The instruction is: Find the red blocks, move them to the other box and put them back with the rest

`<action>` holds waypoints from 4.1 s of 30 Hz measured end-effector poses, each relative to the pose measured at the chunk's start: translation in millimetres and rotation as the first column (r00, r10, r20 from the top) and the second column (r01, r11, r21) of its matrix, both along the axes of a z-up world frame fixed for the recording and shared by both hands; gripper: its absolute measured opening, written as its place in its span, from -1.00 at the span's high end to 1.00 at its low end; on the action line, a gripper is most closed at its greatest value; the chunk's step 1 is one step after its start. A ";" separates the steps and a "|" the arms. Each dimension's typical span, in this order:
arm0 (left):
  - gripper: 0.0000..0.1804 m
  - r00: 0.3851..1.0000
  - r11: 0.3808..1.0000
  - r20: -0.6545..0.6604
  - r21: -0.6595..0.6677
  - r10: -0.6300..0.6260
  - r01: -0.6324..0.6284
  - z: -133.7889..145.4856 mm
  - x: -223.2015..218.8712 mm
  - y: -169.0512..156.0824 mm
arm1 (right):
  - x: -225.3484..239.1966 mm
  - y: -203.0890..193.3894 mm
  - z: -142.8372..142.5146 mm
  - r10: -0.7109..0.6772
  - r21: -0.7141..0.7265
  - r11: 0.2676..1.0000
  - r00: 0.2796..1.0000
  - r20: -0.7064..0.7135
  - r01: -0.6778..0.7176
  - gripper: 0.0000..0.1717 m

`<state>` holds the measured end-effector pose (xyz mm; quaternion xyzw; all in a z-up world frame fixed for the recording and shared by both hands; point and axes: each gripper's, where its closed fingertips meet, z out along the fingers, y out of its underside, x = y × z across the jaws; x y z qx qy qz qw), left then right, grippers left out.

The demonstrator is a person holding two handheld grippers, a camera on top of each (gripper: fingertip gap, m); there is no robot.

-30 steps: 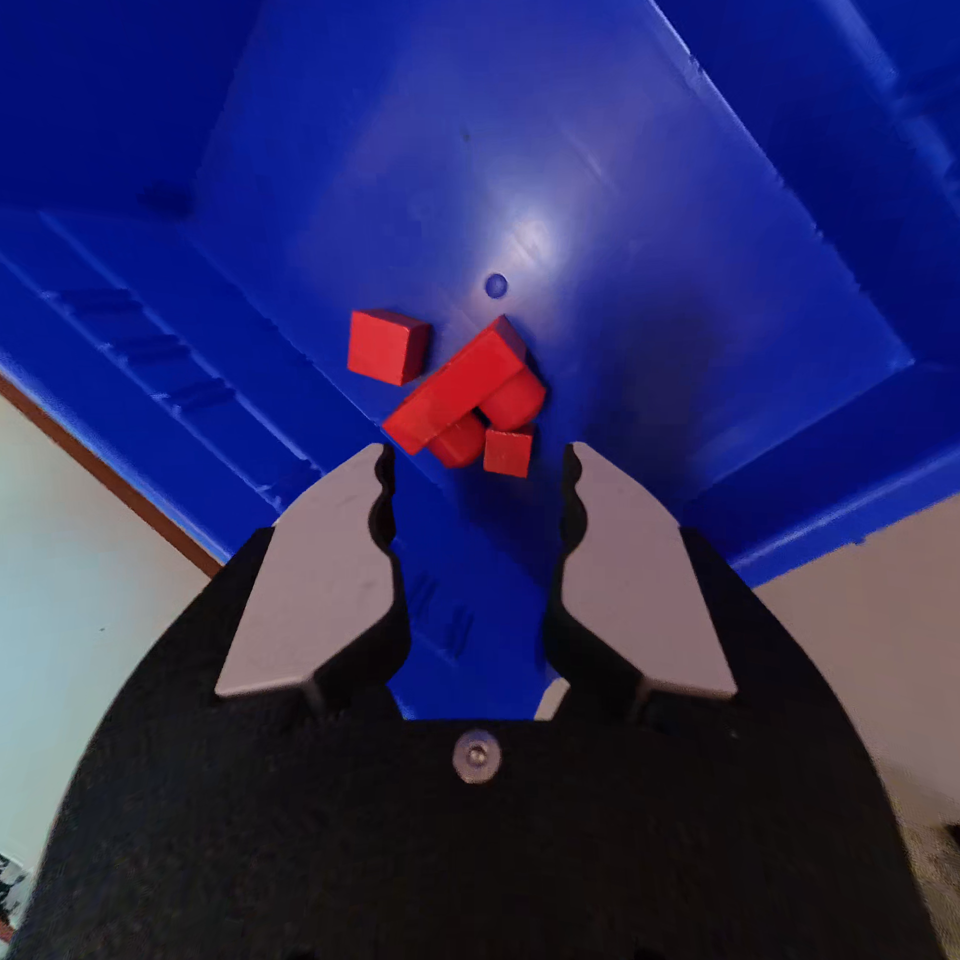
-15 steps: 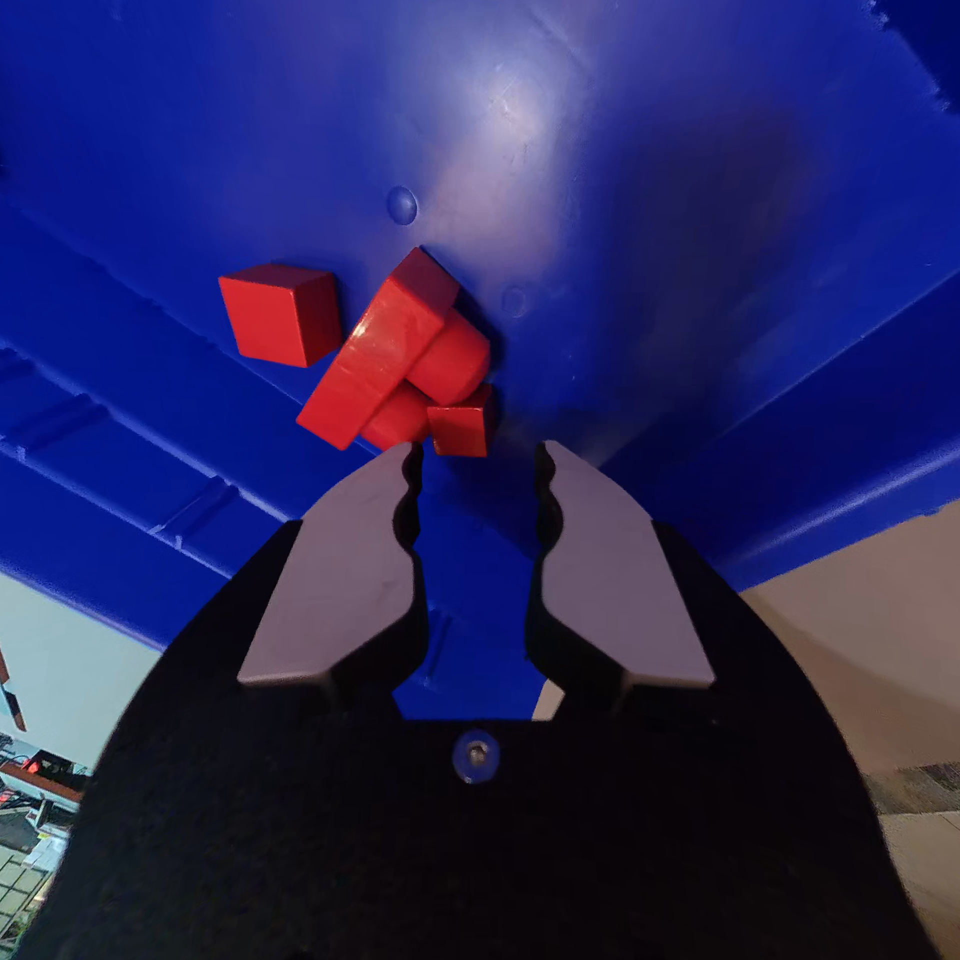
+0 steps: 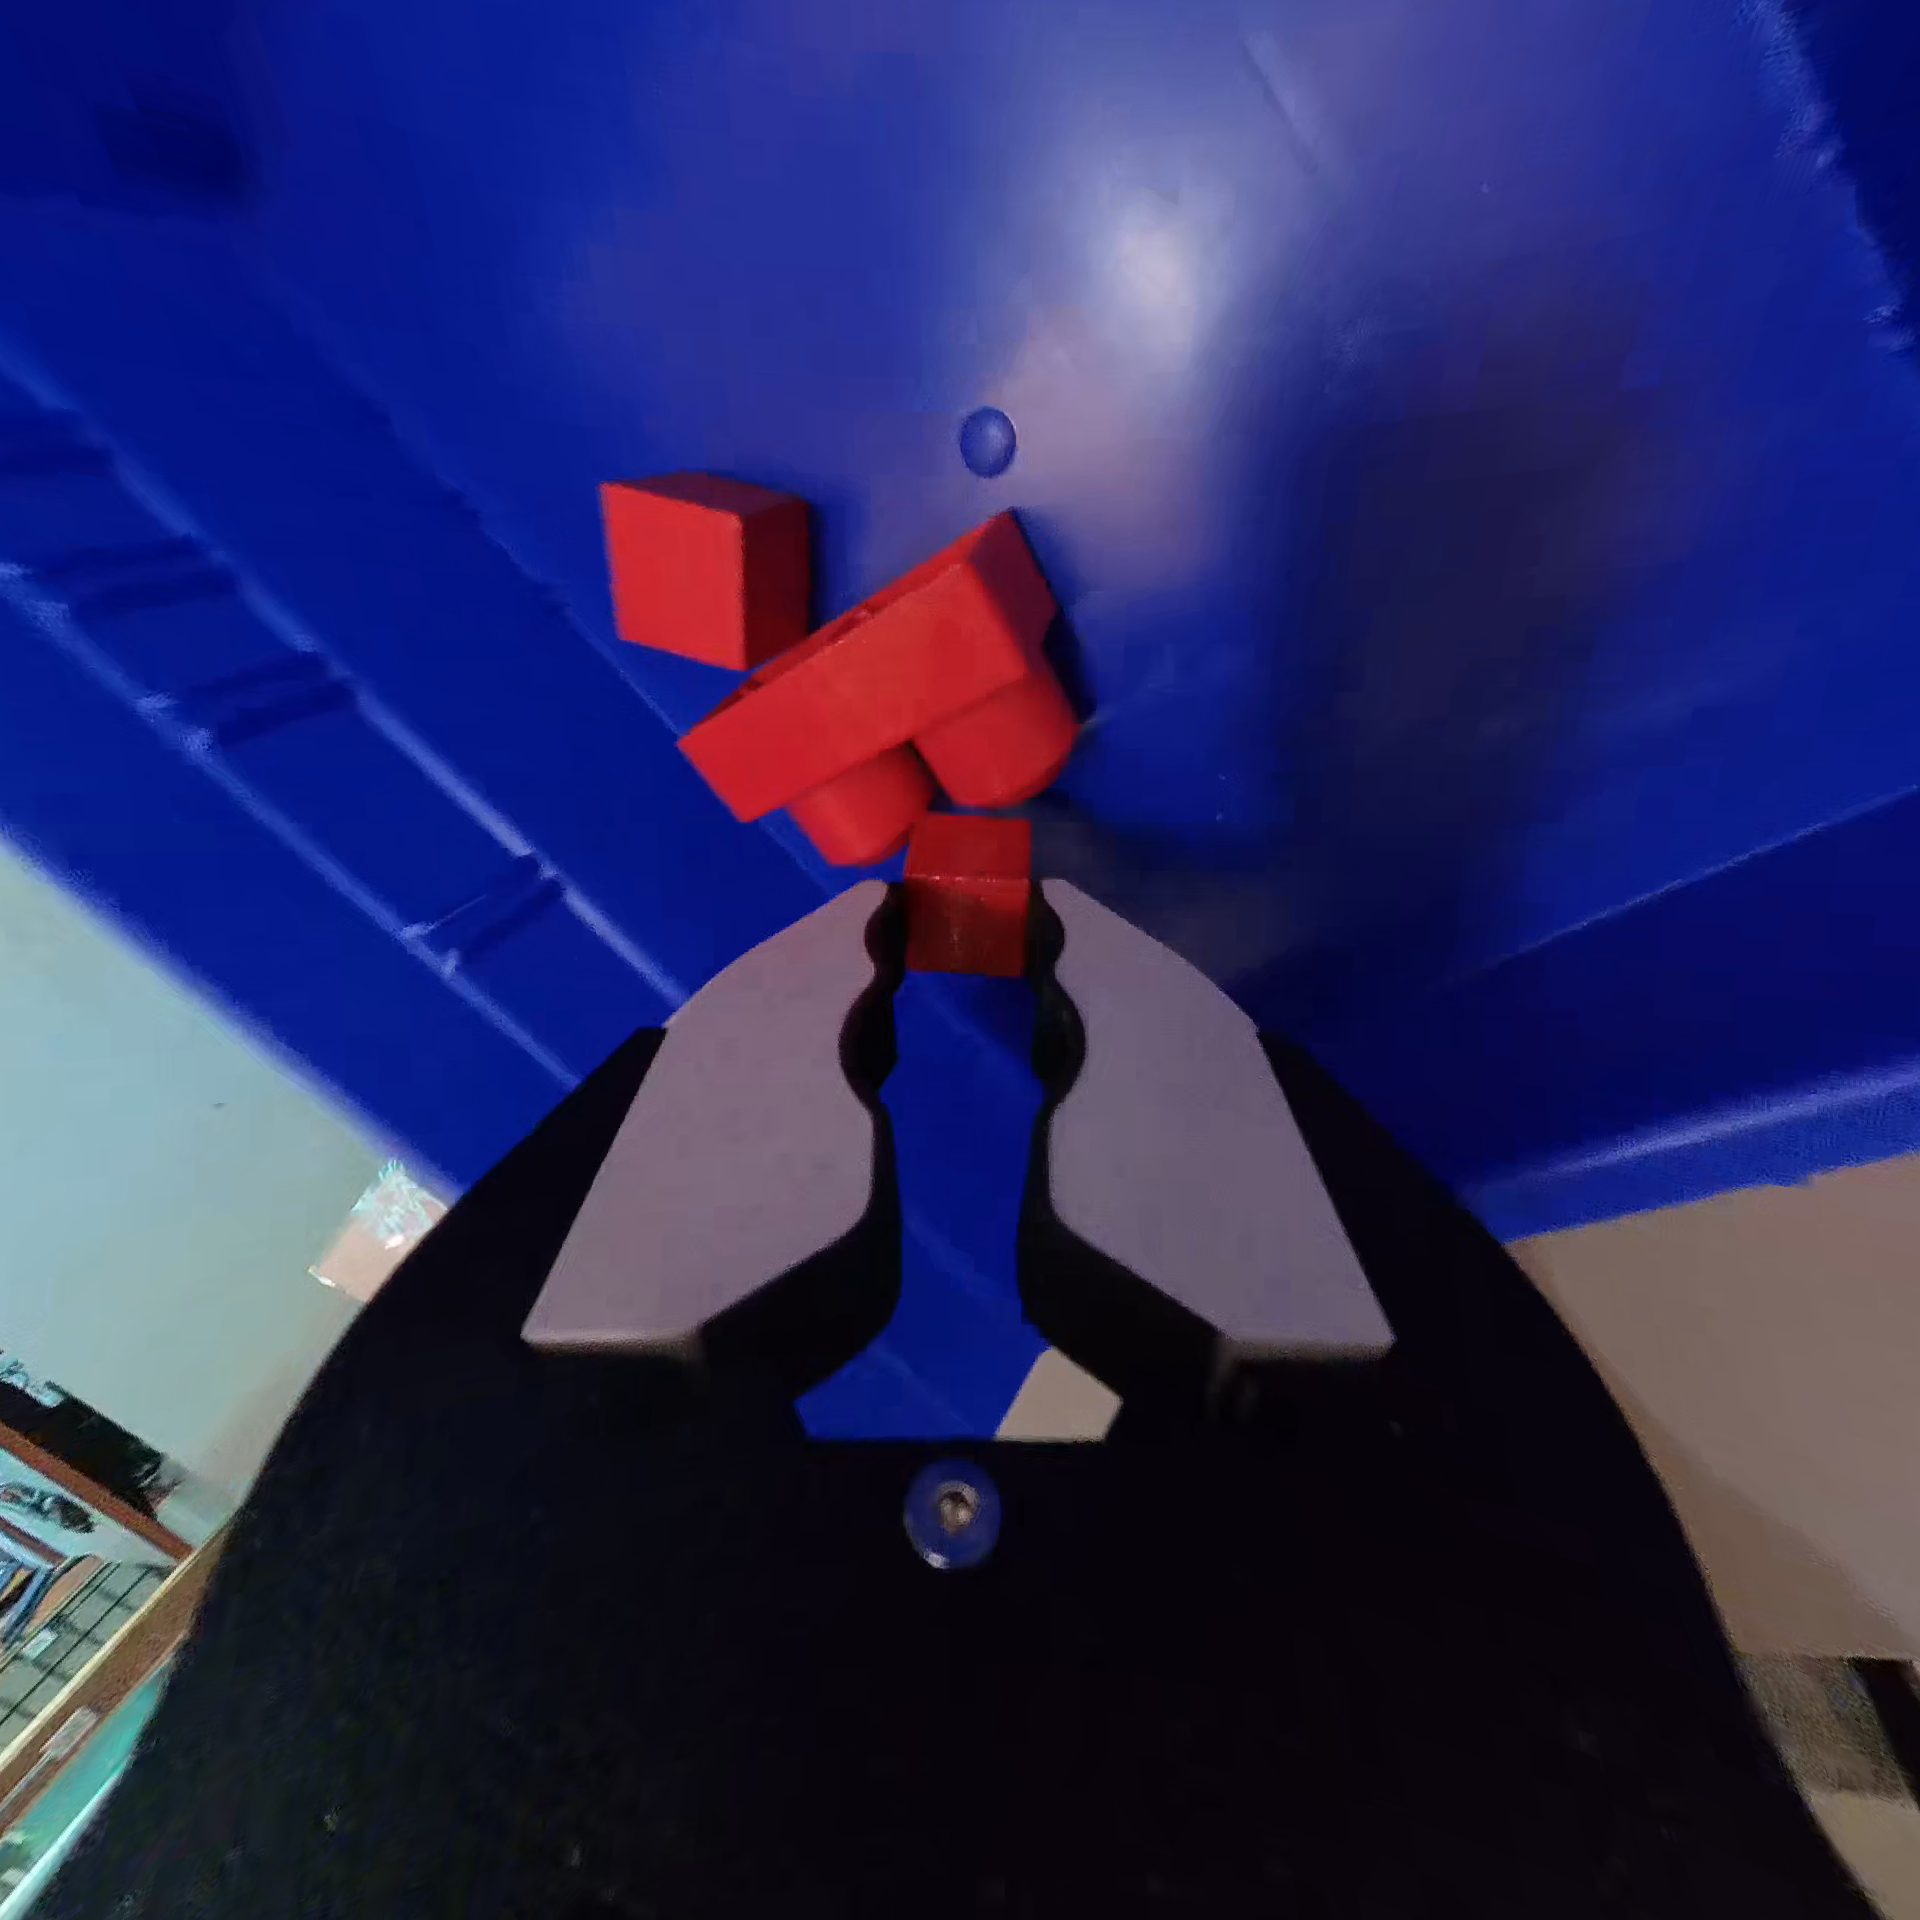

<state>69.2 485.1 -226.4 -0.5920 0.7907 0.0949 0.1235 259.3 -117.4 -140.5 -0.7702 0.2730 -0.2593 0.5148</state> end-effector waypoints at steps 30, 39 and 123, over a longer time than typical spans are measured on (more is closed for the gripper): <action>0.76 0.100 0.187 0.898 -0.020 -0.429 0.982 139.6 52.8 -434.9 | -142.8 175.1 58.1 0.893 0.880 0.410 0.300 -0.335 -0.241 0.29; 0.76 0.104 0.186 0.908 -0.029 -0.406 0.982 127.3 50.8 -440.1 | -150.3 177.1 51.0 0.917 0.886 0.393 0.174 -0.358 -0.245 0.74; 0.36 0.361 0.339 0.021 -0.397 0.932 -0.853 -19.0 58.0 33.3 | -18.3 39.5 2.9 0.244 0.080 0.969 0.956 -0.163 -0.234 0.17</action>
